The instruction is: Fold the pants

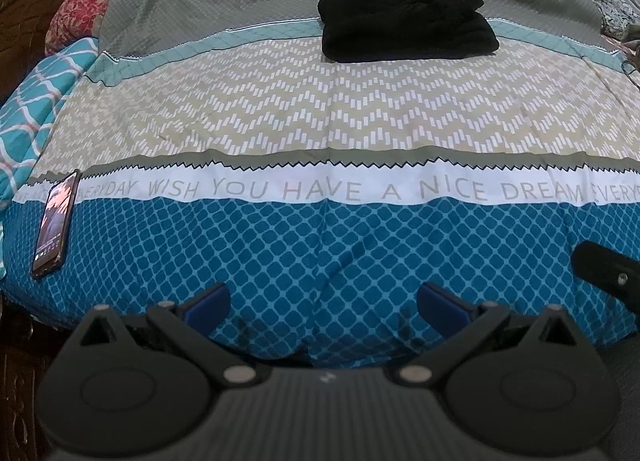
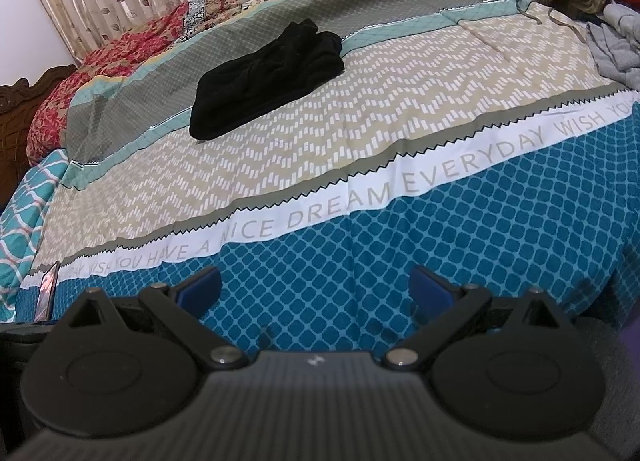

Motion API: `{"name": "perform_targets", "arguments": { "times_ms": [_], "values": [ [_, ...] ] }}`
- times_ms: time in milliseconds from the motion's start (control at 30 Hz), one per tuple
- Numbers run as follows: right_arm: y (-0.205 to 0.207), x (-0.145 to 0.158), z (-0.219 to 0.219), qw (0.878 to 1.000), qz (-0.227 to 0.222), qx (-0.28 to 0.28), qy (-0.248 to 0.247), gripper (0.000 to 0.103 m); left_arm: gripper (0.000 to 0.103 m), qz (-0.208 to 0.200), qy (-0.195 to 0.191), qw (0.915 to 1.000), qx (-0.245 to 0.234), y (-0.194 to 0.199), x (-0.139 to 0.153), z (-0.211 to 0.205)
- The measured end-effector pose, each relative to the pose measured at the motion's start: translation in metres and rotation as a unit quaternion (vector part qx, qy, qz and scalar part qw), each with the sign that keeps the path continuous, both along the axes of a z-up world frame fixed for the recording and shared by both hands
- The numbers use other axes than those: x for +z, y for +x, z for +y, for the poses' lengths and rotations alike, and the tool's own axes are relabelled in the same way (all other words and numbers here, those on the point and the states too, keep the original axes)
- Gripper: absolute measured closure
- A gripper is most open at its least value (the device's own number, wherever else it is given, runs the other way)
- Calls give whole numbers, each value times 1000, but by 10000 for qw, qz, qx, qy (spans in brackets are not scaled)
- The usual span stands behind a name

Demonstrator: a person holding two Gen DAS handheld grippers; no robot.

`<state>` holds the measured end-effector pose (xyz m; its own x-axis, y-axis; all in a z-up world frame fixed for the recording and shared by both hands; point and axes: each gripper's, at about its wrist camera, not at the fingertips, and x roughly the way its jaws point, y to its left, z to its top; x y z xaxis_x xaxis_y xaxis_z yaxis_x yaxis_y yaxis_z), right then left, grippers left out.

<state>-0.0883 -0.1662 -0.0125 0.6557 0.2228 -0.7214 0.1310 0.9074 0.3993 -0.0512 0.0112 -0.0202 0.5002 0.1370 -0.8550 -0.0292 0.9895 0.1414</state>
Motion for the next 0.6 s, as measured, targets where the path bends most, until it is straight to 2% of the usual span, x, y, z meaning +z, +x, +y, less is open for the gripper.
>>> {"name": "perform_targets", "arguments": {
  "times_ms": [600],
  "values": [
    [1,0,-1,10000,14,-26,47,1,0,41,65,10000,-34,0,-2,0]
  ]
}}
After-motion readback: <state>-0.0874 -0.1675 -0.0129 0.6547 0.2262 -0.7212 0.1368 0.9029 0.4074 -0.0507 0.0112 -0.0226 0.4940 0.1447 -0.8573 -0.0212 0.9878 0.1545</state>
